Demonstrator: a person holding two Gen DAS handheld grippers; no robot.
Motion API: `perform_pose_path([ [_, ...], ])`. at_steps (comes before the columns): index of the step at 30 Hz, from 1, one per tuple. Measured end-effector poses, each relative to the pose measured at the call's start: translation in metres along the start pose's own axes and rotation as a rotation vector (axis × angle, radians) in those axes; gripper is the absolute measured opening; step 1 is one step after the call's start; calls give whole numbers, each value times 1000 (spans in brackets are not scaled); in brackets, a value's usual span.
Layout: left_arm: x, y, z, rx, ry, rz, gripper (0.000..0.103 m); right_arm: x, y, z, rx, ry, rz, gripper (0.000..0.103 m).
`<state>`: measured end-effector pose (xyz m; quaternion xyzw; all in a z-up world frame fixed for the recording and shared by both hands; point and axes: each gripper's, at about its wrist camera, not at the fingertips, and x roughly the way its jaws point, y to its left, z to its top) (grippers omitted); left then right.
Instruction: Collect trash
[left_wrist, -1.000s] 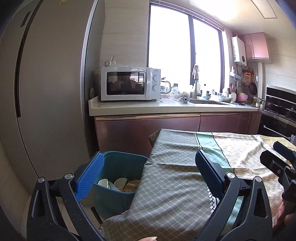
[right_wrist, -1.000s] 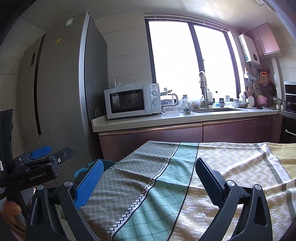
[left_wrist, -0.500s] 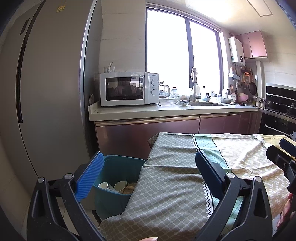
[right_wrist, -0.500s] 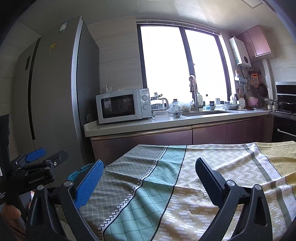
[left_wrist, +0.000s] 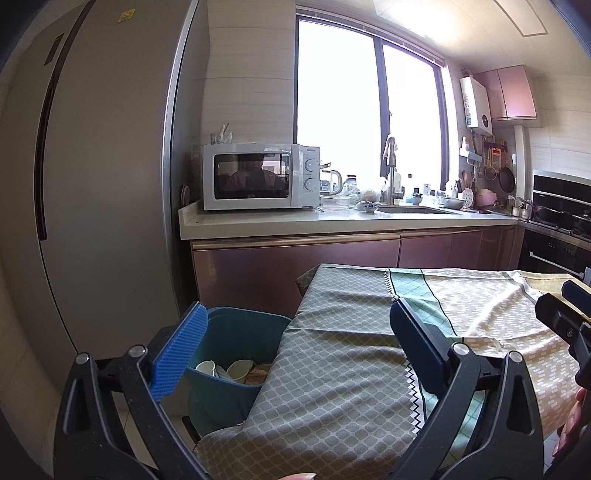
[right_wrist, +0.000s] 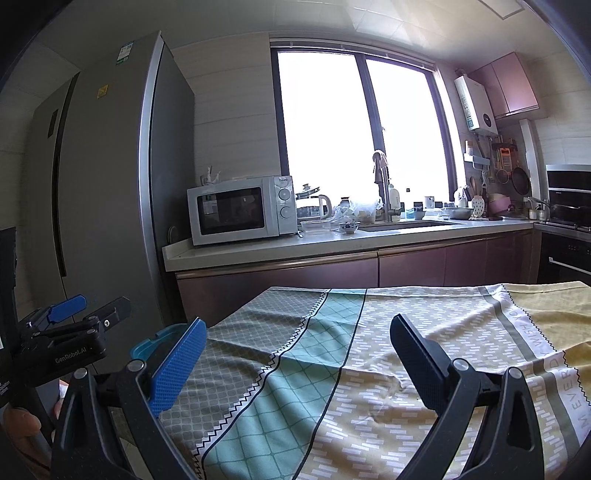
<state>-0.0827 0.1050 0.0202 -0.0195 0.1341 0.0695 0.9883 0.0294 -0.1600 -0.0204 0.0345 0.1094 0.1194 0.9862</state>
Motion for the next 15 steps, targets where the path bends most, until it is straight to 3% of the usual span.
perform_pose_path([
  [15,-1,2,-2,-6,0,2,97,-1,0,-1,0,2,-4,96],
])
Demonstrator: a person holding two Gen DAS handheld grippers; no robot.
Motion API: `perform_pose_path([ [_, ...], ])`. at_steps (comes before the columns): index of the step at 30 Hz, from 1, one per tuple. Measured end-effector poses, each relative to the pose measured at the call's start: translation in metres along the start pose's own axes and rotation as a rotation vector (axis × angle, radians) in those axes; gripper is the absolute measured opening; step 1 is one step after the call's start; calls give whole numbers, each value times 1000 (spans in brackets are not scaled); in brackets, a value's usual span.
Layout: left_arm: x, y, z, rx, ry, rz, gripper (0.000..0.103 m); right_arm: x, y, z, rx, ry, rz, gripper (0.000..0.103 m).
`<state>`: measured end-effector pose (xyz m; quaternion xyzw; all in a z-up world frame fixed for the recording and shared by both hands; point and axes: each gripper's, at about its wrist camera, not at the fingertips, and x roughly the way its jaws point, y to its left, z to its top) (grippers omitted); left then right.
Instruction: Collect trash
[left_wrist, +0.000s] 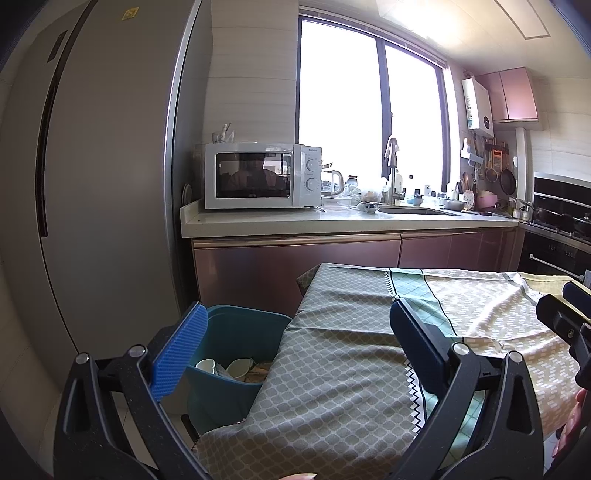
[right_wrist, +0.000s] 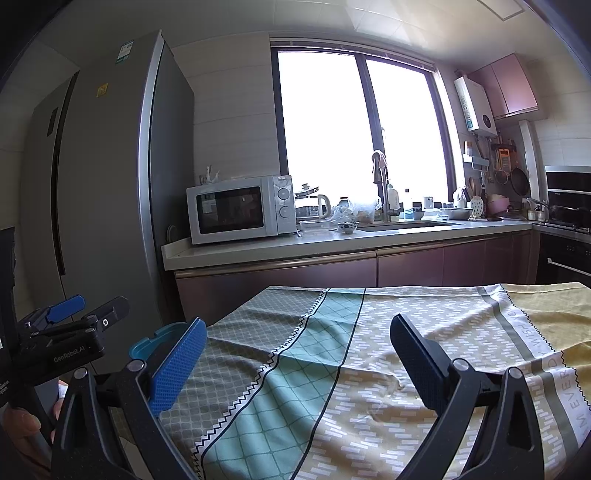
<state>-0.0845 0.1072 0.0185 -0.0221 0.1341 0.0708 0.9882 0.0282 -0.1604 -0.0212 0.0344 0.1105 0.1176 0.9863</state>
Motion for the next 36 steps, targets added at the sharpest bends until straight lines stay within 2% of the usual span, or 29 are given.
perform_pose_path([
  [36,-1,-3,-3,-5,5,0,97,-5,-5,-2,5,1,-15,96],
])
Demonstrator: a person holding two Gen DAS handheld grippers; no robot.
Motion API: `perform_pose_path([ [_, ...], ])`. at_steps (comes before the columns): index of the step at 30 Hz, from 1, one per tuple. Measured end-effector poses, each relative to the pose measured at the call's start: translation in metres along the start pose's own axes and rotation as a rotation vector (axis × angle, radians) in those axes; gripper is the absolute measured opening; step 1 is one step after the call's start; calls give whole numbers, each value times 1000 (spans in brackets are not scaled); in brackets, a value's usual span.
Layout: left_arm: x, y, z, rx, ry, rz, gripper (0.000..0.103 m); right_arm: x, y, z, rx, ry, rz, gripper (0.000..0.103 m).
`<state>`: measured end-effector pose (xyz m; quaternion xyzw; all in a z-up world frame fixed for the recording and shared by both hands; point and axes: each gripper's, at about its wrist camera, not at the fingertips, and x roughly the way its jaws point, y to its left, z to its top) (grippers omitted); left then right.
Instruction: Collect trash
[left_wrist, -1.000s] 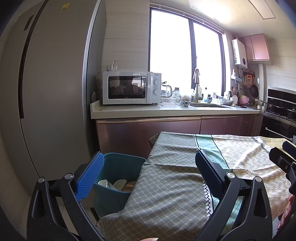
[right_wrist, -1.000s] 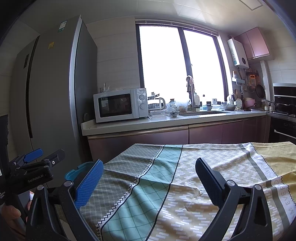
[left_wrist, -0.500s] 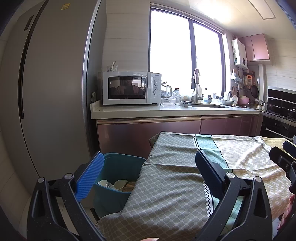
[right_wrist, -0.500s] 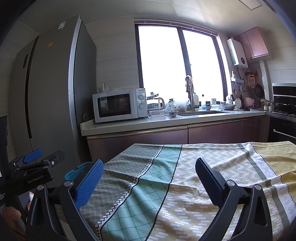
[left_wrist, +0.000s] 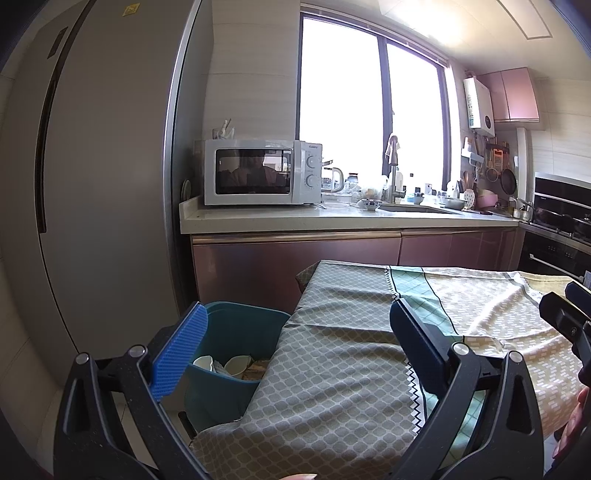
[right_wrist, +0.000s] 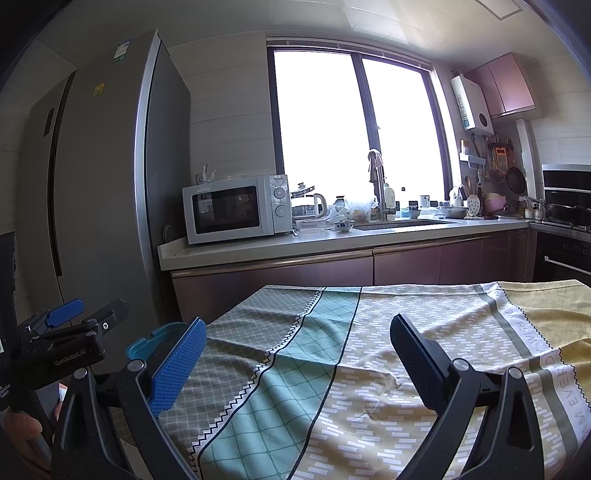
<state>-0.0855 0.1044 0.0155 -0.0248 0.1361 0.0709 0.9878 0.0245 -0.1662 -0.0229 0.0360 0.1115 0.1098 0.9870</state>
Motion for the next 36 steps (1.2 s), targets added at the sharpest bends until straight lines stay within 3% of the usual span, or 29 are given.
perform_pose_path([
  [36,5,-7,-3,0,10,-6,97,1,-3,0,4,-1,-8,96],
])
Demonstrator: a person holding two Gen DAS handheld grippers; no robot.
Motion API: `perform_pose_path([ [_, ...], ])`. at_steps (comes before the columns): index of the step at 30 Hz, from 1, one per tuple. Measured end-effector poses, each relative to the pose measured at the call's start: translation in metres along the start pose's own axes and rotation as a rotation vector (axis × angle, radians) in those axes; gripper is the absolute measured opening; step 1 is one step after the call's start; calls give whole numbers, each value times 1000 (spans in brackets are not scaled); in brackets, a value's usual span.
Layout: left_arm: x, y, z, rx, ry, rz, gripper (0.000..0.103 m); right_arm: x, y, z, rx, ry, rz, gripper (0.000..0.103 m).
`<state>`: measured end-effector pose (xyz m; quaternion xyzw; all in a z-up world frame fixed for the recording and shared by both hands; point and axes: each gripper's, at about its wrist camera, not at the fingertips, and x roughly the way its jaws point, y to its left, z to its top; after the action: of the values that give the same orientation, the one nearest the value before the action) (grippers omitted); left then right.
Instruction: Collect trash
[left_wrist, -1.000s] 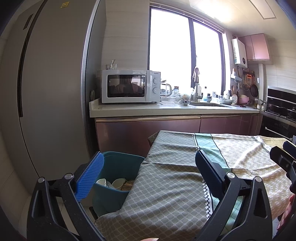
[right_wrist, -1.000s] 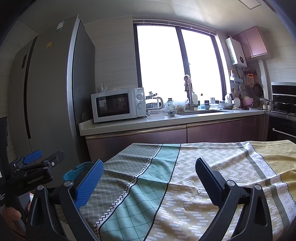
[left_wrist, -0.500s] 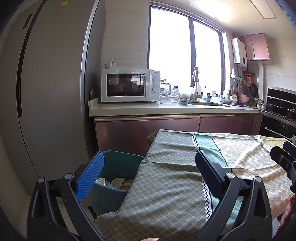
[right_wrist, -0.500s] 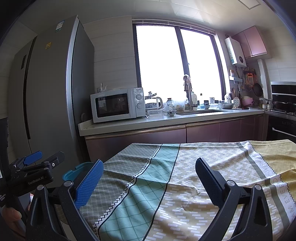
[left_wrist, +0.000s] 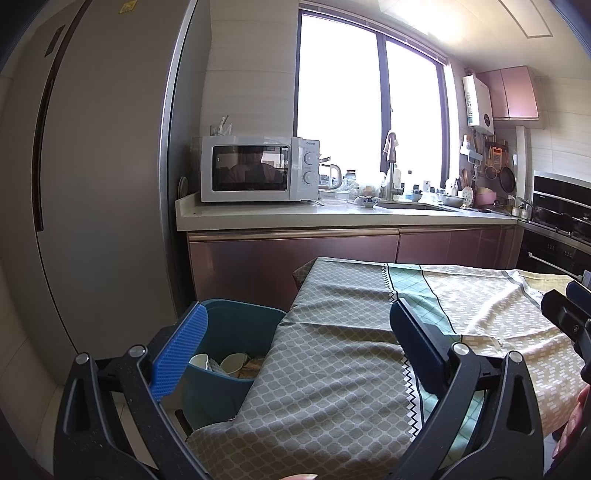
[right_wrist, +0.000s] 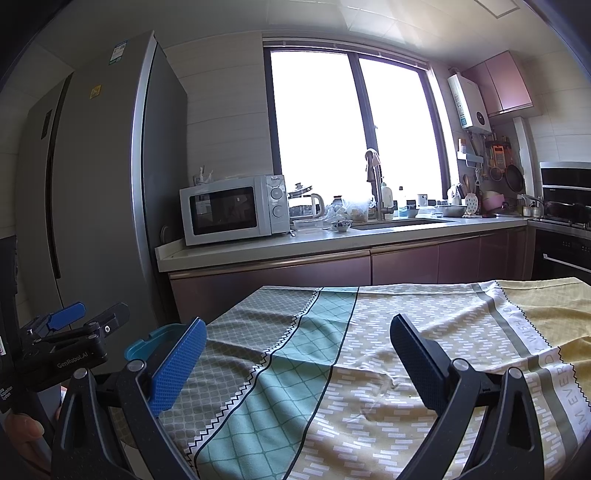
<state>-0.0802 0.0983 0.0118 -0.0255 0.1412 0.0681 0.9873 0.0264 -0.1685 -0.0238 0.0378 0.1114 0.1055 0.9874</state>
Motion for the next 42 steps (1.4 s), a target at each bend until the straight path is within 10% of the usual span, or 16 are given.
perform_pose_path([
  [42,13,-9,-5,2,23,-19,97,-1,0,2,9,7,-14,96],
])
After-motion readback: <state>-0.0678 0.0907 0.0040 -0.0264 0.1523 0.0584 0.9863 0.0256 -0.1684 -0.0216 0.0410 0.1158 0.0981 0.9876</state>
